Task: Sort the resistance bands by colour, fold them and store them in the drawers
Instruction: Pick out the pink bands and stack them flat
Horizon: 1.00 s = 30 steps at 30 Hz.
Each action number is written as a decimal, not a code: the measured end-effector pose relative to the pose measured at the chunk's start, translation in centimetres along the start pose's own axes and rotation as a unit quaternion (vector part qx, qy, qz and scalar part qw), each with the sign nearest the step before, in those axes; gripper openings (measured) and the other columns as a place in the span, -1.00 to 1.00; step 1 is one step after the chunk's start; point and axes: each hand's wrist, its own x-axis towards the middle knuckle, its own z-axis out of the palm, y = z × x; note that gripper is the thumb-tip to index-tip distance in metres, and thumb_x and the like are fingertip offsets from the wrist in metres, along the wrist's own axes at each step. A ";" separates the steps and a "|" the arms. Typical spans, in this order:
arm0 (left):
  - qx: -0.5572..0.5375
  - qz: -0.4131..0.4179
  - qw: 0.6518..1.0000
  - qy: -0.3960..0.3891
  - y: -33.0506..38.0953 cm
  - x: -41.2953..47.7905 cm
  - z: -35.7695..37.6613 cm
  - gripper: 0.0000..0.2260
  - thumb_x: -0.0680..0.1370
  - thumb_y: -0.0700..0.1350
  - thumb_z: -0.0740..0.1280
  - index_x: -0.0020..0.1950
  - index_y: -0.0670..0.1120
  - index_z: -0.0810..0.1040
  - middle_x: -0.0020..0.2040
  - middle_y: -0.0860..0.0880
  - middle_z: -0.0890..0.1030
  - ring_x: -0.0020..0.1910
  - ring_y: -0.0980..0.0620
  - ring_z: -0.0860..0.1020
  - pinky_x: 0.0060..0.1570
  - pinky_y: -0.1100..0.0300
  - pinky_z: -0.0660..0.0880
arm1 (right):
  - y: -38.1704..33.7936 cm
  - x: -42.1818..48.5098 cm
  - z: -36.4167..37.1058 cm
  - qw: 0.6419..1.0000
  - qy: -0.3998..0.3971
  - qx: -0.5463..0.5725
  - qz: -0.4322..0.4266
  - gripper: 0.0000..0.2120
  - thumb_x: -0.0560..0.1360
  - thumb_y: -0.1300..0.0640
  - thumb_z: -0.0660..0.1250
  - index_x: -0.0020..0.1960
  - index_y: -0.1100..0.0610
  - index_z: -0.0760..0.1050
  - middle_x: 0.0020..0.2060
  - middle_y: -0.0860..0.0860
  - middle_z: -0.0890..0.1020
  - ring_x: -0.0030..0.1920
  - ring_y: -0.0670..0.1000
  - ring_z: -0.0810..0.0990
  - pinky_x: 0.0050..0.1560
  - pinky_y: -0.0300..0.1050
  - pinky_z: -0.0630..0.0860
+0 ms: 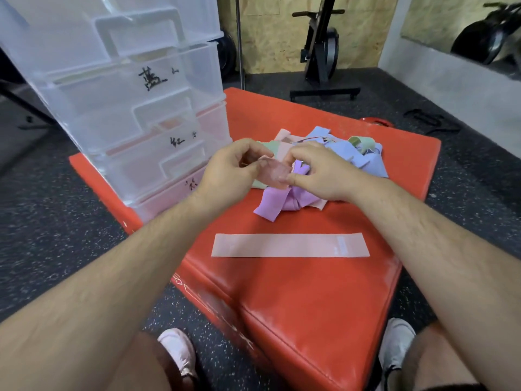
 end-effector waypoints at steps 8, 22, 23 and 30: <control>-0.087 -0.082 0.992 0.034 -1.4 -1.5 -2.7 -0.83 0.55 -0.28 0.38 -0.07 0.01 0.62 -0.17 0.00 0.61 -0.13 0.04 0.55 -0.01 0.14 0.47 | 1.0 -0.3 0.1 0.985 -0.059 -0.159 0.030 -0.77 0.51 -0.10 0.39 -0.13 0.06 0.50 -0.07 0.05 0.46 0.09 0.05 0.31 0.01 -0.08 0.16; -0.089 -0.165 0.981 0.048 -2.7 -3.9 -4.4 -0.70 0.52 -0.38 0.36 0.04 0.03 0.59 -0.23 -0.05 0.49 -0.28 0.06 0.47 -0.24 0.22 0.44 | 2.8 -3.7 -4.2 0.976 -0.084 -0.142 0.143 -0.71 0.44 -0.24 0.39 -0.17 -0.02 0.52 -0.19 -0.01 0.60 -0.06 0.07 0.53 -0.02 0.00 0.47; -0.088 -0.169 0.981 0.045 -2.9 -4.1 -4.5 -0.70 0.52 -0.38 0.35 0.03 0.03 0.59 -0.26 -0.02 0.48 -0.32 0.08 0.47 -0.26 0.24 0.44 | 2.6 -4.1 -4.4 0.975 -0.093 -0.131 0.152 -0.66 0.45 -0.24 0.40 -0.15 0.04 0.53 -0.21 0.01 0.61 -0.10 0.07 0.55 -0.04 -0.01 0.48; -0.077 -0.225 0.971 -0.001 -4.6 -5.6 -4.3 -0.70 0.50 -0.38 0.37 -0.18 0.03 0.67 -0.12 -0.18 0.60 -0.18 -0.08 0.57 -0.04 0.04 0.56 | 3.1 -7.2 -5.1 0.970 -0.143 -0.065 0.186 -0.78 0.43 -0.14 0.48 -0.11 -0.02 0.56 -0.26 -0.11 0.56 -0.27 -0.12 0.48 -0.24 -0.16 0.39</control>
